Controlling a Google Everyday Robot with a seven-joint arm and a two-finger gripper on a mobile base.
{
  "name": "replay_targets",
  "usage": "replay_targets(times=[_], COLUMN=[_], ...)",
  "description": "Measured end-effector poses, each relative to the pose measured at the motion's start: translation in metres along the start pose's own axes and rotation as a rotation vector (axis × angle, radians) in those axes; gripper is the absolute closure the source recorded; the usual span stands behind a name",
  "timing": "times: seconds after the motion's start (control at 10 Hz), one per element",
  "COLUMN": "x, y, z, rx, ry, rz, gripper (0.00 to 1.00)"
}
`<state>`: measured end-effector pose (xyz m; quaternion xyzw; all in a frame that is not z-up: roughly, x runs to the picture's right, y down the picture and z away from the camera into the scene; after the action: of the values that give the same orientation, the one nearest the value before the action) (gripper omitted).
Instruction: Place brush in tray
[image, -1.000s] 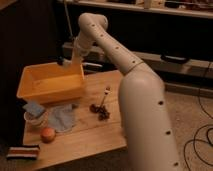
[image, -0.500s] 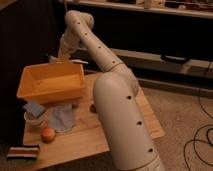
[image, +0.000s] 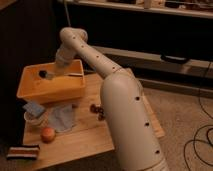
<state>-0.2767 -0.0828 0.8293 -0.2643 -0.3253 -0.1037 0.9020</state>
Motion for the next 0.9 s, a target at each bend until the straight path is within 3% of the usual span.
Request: replay_targets(times=[0.3, 0.9], x=[-0.001, -0.001], y=[0.022, 0.022], z=[0.025, 0.025], rx=[-0.064, -0.068], ry=[0.018, 0.019], rz=[-0.018, -0.024], gripper=[1.00, 1.00])
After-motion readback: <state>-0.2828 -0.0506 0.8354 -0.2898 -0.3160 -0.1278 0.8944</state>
